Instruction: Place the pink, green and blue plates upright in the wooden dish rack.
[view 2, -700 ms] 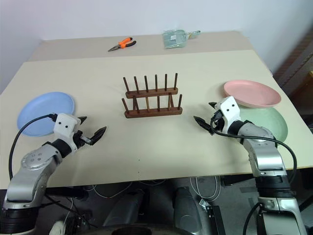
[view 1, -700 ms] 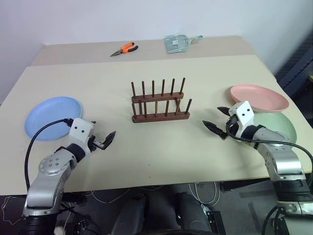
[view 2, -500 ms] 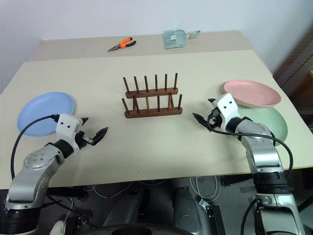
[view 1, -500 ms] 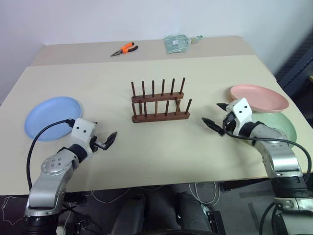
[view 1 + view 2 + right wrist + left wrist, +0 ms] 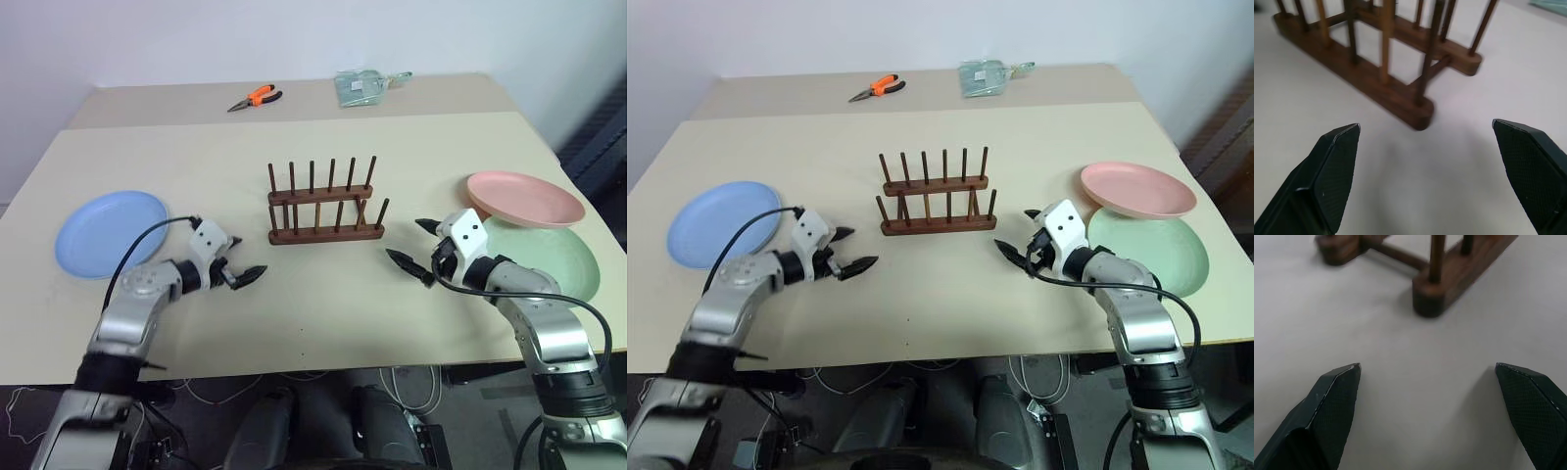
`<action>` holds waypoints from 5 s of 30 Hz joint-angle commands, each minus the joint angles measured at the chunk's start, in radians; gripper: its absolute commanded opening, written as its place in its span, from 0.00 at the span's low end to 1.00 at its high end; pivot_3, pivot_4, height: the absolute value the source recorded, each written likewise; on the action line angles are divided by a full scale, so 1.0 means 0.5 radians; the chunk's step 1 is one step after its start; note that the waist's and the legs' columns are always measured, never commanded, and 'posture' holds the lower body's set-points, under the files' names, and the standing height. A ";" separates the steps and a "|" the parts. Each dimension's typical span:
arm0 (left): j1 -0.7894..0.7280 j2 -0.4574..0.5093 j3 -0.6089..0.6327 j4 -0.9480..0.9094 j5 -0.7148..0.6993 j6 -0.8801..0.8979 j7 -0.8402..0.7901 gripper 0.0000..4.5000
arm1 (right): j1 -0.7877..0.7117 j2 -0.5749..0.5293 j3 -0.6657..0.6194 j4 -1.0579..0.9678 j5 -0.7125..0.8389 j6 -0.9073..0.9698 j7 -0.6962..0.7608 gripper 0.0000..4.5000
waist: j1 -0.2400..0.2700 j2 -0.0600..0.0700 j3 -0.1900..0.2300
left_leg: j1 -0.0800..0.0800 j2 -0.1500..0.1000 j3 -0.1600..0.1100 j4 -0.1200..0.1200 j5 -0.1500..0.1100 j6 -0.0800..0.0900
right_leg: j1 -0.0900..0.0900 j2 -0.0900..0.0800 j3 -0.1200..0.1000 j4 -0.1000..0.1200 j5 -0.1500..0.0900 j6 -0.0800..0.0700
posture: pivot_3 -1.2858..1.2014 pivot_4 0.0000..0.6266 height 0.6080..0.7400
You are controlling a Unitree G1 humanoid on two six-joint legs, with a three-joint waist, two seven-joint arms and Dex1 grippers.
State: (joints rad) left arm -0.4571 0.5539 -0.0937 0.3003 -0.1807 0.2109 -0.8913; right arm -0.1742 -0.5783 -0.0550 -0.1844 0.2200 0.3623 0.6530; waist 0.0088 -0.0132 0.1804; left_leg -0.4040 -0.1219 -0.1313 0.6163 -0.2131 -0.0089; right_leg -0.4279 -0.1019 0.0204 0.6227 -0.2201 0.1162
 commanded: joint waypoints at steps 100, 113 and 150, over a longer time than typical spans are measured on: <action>0.528 -0.406 -0.118 -1.142 -0.275 0.476 0.352 0.15 | -0.495 -0.774 0.230 1.183 -1.240 -0.750 -0.550 0.01 | -0.002 0.009 -0.017 | 0.026 0.015 0.017 -0.001 -0.013 0.006 | 0.032 0.007 0.005 -0.020 -0.004 -0.006 | 0.52 0.24 0.99; 0.513 -0.397 -0.091 -1.074 -0.250 0.420 0.367 0.15 | -0.615 0.175 -0.616 -0.450 0.918 0.374 -0.685 0.01 | -0.030 0.010 -0.007 | 0.025 0.024 0.010 -0.001 -0.014 0.004 | 0.029 0.012 0.005 -0.016 0.000 -0.001 | 0.52 0.24 0.99; 0.541 -0.391 -0.113 -1.105 -0.268 0.454 0.328 0.15 | 0.168 -0.323 -0.637 -0.768 0.943 0.480 -0.373 0.93 | 0.014 0.011 -0.007 | -0.001 0.017 0.013 0.002 -0.015 0.005 | 0.006 0.009 0.001 -0.019 0.001 0.000 | 0.52 0.24 0.99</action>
State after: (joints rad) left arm -0.1886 0.3573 -0.1479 -0.2198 -0.2972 0.4463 -0.7184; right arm -0.1118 -0.7062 -0.2896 -0.5441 0.6829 0.6264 0.4042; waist 0.0160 -0.0076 0.1769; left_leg -0.4050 -0.1133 -0.1250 0.6181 -0.2206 -0.0062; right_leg -0.4247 -0.0973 0.0210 0.6130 -0.2198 0.1163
